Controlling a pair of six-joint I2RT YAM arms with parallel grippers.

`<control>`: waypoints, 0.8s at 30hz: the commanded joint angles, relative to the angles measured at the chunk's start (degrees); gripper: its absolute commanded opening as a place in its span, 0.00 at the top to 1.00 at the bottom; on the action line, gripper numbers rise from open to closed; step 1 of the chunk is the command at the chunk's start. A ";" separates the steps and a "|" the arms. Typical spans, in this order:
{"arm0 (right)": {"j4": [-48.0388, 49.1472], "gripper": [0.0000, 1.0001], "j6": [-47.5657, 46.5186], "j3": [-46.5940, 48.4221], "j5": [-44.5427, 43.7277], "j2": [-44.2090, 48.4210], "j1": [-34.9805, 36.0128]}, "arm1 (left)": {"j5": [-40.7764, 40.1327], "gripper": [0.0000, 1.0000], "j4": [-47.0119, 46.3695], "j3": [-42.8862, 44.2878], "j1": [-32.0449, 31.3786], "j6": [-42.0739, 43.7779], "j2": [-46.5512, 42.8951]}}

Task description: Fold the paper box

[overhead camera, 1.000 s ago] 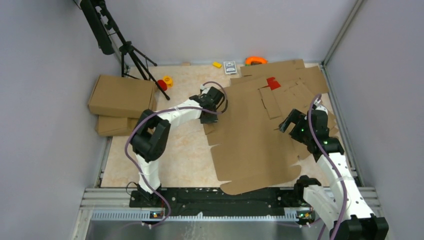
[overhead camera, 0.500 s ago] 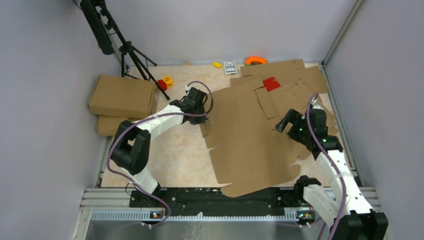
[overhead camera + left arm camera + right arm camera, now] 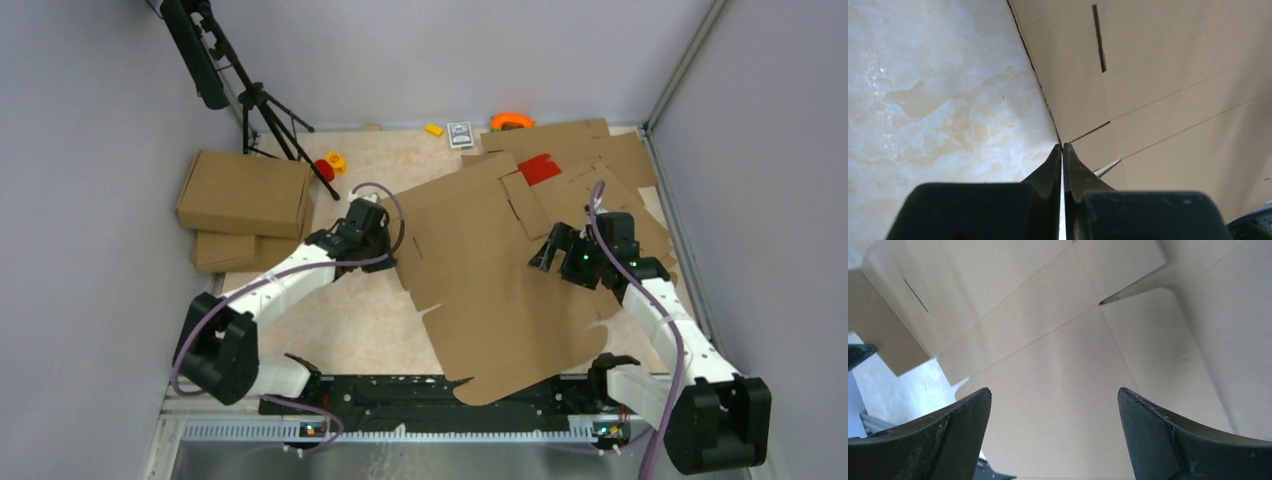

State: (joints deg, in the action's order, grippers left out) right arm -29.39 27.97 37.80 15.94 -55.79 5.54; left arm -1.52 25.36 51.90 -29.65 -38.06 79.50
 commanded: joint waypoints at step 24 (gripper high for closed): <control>8.84 0.11 8.00 -1.15 -7.54 -2.83 24.52 | -1.69 0.01 3.59 9.81 -2.05 1.27 10.66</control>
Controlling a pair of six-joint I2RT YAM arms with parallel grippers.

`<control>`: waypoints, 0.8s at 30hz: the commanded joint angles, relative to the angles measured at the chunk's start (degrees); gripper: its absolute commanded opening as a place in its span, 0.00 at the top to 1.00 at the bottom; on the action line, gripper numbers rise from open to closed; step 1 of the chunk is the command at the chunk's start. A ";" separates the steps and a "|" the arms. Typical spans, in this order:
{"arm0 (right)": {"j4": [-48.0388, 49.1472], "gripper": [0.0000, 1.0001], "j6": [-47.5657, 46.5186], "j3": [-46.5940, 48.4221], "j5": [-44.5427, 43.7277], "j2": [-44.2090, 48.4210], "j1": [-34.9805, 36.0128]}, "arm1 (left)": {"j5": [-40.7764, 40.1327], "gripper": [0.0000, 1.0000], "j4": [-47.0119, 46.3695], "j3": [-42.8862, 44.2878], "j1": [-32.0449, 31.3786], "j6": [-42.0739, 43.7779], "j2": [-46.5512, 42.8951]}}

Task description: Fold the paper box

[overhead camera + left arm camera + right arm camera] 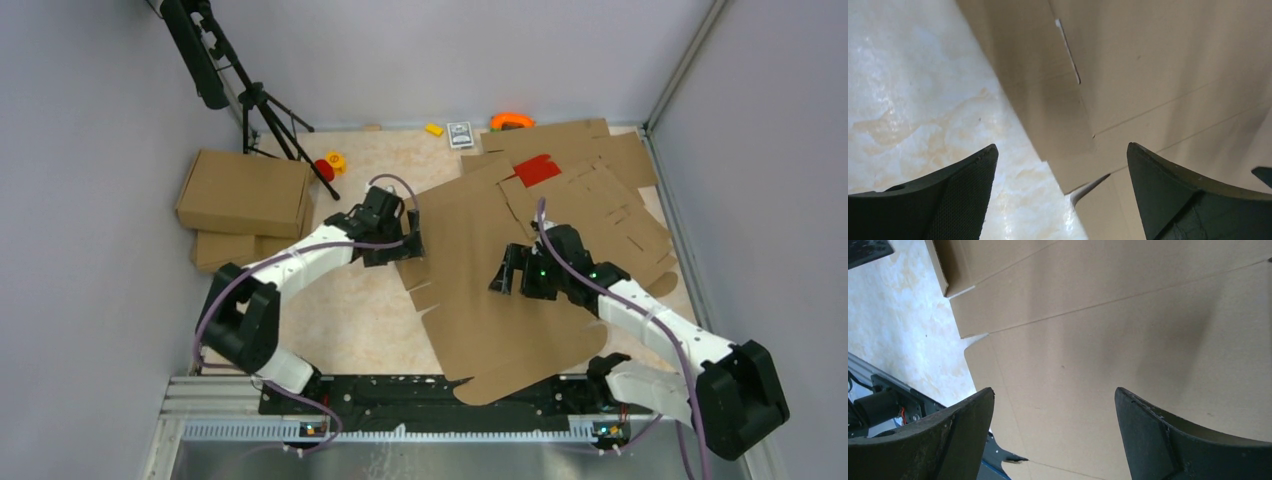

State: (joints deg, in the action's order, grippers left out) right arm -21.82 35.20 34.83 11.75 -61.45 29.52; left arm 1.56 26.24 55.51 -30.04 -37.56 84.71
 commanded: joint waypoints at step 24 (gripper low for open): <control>-3.83 0.10 0.49 1.43 -7.78 5.73 0.55 | -7.44 0.77 3.09 3.42 -1.91 1.35 7.20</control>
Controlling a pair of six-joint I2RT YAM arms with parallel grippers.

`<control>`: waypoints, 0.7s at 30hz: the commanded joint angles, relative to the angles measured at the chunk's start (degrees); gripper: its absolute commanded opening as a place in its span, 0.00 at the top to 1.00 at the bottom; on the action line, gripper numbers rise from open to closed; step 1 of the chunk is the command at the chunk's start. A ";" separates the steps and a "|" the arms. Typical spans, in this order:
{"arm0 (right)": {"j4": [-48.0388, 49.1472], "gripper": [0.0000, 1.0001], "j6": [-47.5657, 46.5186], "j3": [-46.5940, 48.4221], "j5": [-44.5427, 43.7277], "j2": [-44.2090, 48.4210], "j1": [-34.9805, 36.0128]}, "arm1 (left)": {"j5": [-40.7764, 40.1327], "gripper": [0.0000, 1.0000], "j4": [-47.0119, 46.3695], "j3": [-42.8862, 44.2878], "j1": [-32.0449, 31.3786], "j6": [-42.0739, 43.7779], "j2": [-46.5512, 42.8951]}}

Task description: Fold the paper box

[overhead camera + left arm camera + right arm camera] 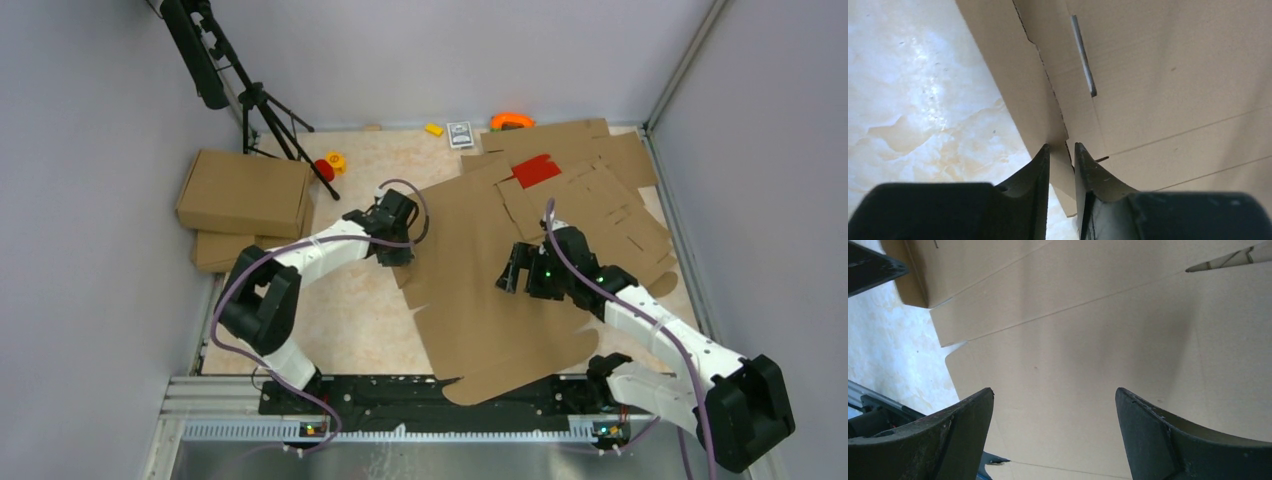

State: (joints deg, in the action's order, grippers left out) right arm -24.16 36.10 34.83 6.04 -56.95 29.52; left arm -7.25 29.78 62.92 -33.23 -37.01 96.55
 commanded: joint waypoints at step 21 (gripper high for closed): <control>-3.78 0.15 -24.14 25.20 -36.85 -28.08 0.54 | 4.77 1.00 -5.07 -15.06 2.10 2.31 -16.10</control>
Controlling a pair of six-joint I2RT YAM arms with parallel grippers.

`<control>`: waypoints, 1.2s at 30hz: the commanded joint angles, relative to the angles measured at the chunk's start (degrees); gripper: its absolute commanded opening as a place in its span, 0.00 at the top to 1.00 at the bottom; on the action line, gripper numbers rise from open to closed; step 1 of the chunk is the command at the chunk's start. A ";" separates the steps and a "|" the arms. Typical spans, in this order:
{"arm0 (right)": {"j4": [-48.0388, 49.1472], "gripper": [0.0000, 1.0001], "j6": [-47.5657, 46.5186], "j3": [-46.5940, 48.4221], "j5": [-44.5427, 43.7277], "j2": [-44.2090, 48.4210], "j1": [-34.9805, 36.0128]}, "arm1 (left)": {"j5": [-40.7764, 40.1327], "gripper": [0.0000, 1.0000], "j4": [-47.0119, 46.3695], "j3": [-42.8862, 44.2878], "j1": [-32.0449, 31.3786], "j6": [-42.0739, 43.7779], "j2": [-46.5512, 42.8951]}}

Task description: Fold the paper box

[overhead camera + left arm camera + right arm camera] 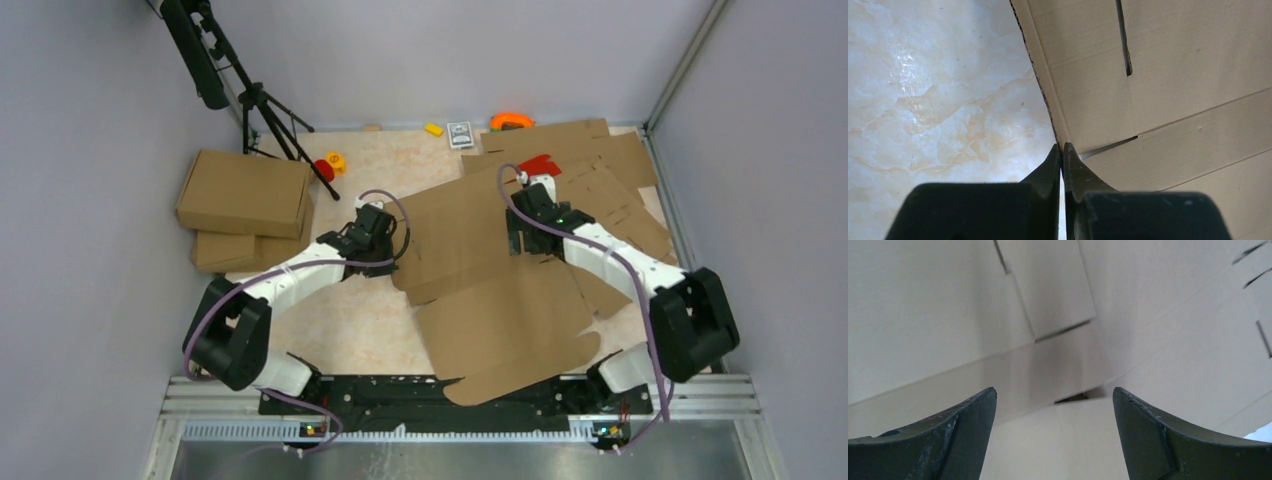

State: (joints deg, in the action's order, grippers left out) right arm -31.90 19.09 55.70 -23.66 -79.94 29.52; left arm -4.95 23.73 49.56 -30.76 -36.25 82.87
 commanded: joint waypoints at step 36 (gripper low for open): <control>8.01 0.32 -8.37 12.40 -19.35 -19.55 -4.31 | -0.22 1.00 2.60 -2.78 -0.09 4.43 -5.33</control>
State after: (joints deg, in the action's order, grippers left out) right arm -25.10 10.28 68.53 -40.51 -103.70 27.38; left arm -4.08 23.40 47.88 -30.89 -34.30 79.24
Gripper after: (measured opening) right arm 0.695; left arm 0.005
